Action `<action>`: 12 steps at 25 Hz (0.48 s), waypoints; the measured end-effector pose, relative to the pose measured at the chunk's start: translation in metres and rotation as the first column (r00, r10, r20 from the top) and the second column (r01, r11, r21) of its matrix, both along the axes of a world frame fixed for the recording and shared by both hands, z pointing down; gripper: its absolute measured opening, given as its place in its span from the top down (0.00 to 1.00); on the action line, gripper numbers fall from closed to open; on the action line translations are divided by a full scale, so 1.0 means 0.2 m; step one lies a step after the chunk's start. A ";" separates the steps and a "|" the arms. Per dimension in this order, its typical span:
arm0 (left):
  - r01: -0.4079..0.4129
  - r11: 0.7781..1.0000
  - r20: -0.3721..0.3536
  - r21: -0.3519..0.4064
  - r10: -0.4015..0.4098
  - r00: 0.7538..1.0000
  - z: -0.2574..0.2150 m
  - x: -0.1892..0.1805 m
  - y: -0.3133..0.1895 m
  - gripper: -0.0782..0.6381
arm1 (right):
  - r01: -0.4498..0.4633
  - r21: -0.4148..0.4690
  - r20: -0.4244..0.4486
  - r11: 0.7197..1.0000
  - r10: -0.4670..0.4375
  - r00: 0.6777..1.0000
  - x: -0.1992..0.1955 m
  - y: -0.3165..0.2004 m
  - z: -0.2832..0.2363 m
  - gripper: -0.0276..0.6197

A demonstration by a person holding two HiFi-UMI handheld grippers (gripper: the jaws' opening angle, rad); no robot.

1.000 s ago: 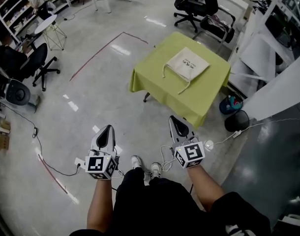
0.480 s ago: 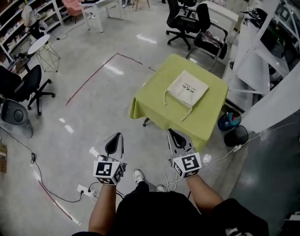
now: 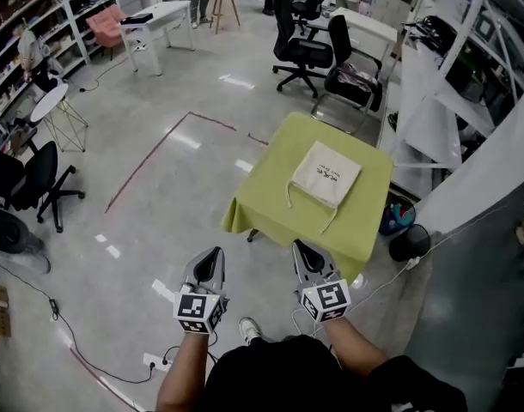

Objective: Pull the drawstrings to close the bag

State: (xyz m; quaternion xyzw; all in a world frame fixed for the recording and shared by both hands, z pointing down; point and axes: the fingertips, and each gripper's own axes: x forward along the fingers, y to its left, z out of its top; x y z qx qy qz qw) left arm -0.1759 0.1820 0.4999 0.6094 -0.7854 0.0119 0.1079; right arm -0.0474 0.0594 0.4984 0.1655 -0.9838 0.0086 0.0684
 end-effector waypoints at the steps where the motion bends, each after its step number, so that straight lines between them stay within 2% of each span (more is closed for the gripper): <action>1: -0.011 1.000 0.000 0.004 0.011 1.000 0.00 -0.01 -0.02 0.89 | -0.003 0.008 0.000 1.000 0.003 1.000 -0.01 -0.01 0.00 0.97; 12: -0.098 0.995 -0.006 0.031 0.098 0.995 -0.02 -0.10 -0.22 0.89 | -0.074 0.030 0.011 0.997 0.073 0.997 -0.05 -0.08 -0.04 0.97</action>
